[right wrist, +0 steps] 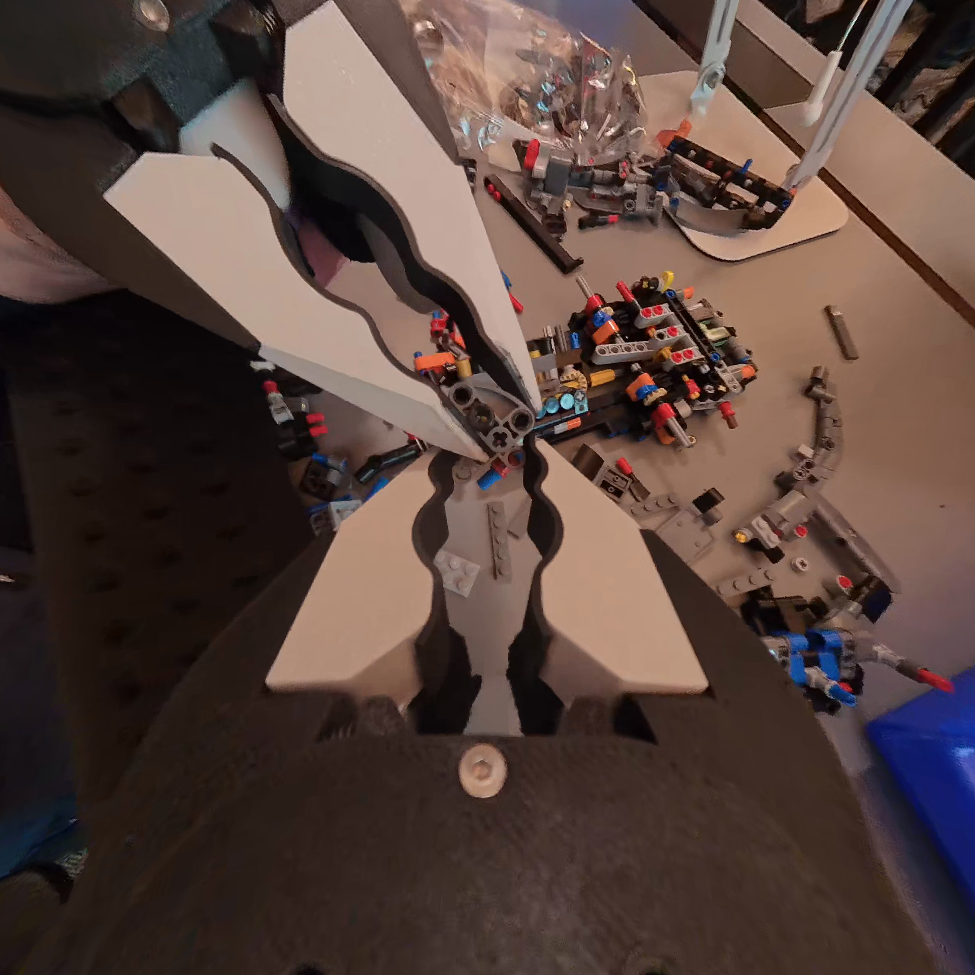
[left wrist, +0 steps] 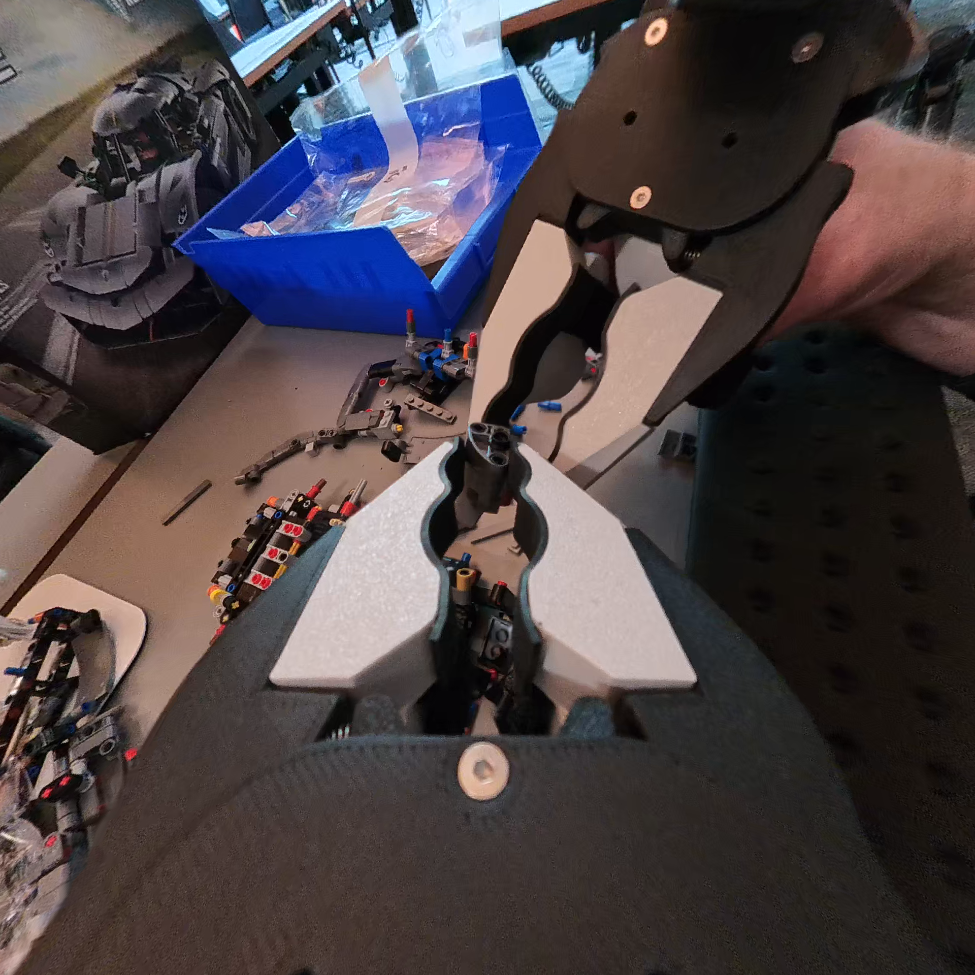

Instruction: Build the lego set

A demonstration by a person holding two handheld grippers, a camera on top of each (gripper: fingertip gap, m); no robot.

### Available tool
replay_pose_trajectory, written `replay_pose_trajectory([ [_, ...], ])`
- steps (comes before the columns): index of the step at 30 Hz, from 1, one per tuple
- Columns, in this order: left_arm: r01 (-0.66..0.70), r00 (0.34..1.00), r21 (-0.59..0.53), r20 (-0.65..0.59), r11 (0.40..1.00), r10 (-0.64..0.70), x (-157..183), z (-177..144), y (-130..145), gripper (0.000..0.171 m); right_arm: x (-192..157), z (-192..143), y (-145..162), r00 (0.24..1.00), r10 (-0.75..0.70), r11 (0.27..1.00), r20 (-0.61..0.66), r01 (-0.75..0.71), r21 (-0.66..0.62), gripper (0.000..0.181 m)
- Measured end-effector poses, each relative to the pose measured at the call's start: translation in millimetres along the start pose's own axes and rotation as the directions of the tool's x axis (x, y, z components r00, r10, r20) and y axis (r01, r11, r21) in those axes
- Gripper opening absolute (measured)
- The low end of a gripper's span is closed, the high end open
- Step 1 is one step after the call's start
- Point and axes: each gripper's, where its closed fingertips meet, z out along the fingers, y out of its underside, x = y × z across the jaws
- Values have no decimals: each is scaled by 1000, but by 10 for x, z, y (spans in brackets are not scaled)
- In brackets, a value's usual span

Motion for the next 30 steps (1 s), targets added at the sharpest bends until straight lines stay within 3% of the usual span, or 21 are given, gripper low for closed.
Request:
replay_pose_trajectory([
  [9, 232, 968, 56, -115, 971, -224, -24, -25, -32, 15, 68, 20, -13, 985, -121, 992, -120, 116, -49, 25],
  [15, 283, 950, 83, -161, 956, -267, -29, -56, -69, 15, 58, 7, -41, 985, -129, 992, -118, 126, -31, 25],
  [19, 42, 999, 40, -33, 998, -40, -5, -21, -27, 15, 25, 33, -6, 998, -38, 999, -41, 37, -15, 25],
  [22, -78, 997, -7, 17, 997, 78, 43, 25, -3, 14, -16, 34, 74, 999, 28, 999, 35, -28, -24, 25],
  [27, -154, 986, -35, 57, 987, 156, 54, 29, 6, 13, -62, 49, 66, 988, 113, 994, 103, -112, -12, 24],
  [30, -164, 984, -51, 64, 985, 167, 48, 41, 31, 13, -36, 73, 105, 994, 86, 996, 67, -83, -38, 24],
])
